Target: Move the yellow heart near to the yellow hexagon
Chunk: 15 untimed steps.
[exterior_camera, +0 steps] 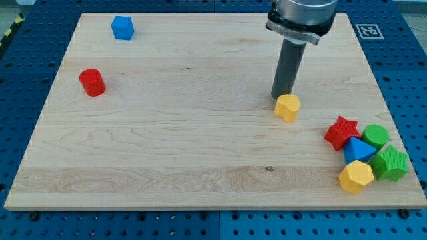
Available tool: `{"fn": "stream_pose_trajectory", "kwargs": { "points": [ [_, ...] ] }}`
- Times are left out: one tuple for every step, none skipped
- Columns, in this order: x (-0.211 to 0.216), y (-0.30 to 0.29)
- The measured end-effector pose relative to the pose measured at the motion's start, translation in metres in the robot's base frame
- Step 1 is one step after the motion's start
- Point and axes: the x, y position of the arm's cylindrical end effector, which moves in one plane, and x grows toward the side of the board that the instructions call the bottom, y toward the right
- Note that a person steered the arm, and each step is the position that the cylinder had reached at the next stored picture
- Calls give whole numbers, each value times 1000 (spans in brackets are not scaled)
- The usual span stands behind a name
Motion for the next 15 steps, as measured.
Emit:
{"fn": "stream_pose_trajectory", "kwargs": {
  "points": [
    [14, 6],
    [23, 6],
    [25, 6],
    [25, -3],
    [25, -23],
    [25, -24],
    [26, -24],
    [26, -24],
    [26, -24],
    [33, -24],
    [44, -24],
    [44, -24],
    [22, -24],
    [26, -22],
    [44, -22]
  ]
}}
